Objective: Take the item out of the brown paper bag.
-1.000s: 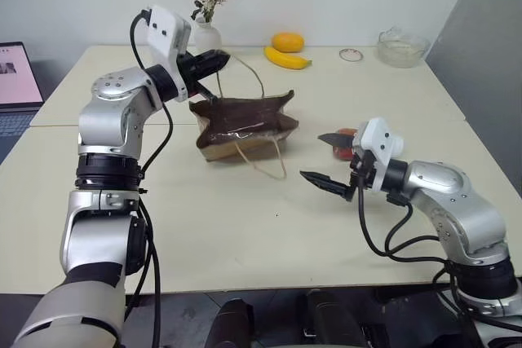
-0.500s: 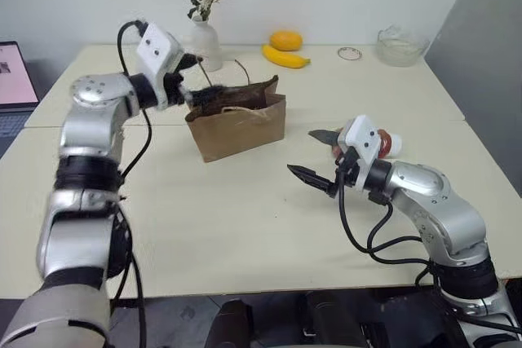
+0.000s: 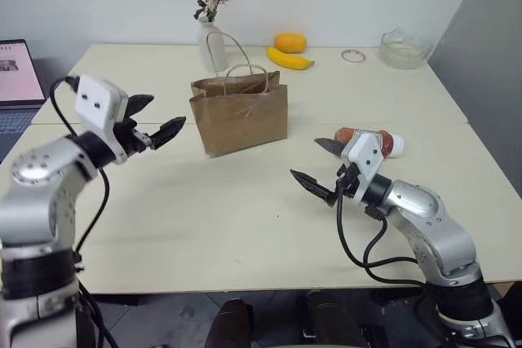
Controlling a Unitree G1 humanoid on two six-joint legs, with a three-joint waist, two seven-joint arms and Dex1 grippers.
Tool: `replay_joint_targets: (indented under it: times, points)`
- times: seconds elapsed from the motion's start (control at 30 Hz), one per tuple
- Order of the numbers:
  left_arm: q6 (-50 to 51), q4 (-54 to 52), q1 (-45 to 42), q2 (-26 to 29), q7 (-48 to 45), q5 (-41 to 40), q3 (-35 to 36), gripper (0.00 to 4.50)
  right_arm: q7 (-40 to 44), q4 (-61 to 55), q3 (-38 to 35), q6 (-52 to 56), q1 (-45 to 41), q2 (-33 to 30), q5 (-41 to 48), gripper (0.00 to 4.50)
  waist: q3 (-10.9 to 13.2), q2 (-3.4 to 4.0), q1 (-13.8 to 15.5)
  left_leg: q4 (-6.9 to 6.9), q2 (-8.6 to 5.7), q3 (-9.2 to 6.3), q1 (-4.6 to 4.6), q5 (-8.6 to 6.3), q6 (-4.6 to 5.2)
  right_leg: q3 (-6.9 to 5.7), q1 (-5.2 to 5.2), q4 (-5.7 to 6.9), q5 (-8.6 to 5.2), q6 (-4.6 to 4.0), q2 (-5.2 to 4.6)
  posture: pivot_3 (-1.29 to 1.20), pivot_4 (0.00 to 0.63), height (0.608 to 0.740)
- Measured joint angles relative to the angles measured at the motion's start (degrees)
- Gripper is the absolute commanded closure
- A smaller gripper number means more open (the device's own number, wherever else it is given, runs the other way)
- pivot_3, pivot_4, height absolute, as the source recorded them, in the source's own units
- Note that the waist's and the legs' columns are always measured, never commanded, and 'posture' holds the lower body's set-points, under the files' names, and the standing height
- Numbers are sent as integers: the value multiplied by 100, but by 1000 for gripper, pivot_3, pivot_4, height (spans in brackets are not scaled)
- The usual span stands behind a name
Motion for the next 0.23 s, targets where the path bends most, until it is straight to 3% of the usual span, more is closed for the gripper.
replay_joint_targets:
  times: [0.23]
  points:
    - [-419,-658,1282,-934,720,336,-402,469,-388,374,-234,-588,404,576,-75,0,0,0,0,0,-1,0,10,0,0,1,5,9,1,-2,-2,0,150,740]
